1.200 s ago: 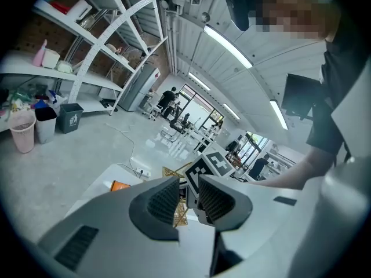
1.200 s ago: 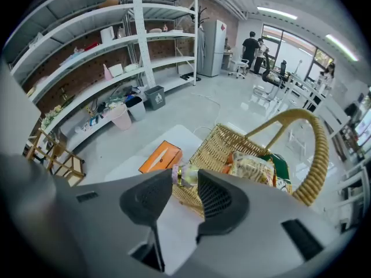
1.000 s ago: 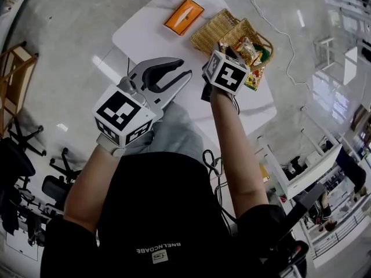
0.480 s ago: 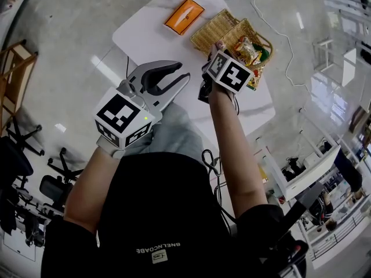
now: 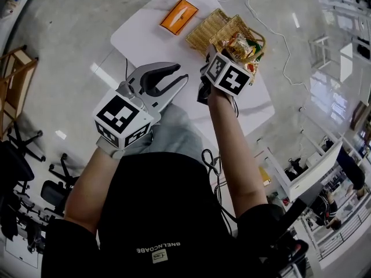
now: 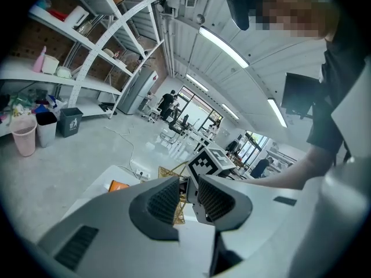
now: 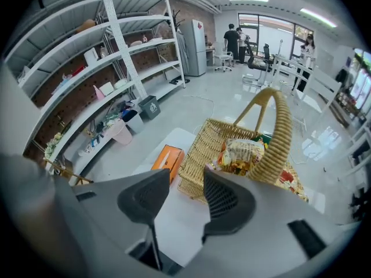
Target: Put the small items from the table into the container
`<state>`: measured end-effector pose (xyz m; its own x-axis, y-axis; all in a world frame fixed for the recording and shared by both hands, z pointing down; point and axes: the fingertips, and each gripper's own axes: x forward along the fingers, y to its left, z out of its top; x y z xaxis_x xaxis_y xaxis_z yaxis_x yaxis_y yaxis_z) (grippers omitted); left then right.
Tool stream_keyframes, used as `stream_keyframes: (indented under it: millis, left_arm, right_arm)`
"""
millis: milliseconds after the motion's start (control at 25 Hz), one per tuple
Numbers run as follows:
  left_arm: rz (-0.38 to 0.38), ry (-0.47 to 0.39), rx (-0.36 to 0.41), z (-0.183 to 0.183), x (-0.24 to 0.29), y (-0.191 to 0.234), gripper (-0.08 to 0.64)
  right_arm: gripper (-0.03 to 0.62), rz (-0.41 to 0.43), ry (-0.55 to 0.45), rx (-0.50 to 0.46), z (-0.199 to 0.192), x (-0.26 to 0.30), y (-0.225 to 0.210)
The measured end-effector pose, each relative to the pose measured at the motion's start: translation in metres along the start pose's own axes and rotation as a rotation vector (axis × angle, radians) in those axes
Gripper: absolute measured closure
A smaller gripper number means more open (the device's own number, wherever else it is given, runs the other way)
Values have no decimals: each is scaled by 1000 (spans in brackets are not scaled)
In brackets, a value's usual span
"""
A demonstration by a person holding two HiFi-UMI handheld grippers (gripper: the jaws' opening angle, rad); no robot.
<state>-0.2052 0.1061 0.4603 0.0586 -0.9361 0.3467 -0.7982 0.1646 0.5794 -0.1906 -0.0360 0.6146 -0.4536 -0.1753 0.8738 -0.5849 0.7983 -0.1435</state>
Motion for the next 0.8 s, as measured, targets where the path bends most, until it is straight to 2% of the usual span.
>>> stream_keyframes:
  millis: [200,440,800]
  left_arm:
    - [-15,4,16,-4,-3,-19,454]
    - [-82,-4,80,10,10,-50,454]
    - [-229,43,187,26,39,-118,454]
  right_arm:
    - [422,17,-40,-26,0,-27,1]
    - [422,38,-129,15,19,-75,-10]
    - [422,50,-324,77,48,-176,-42]
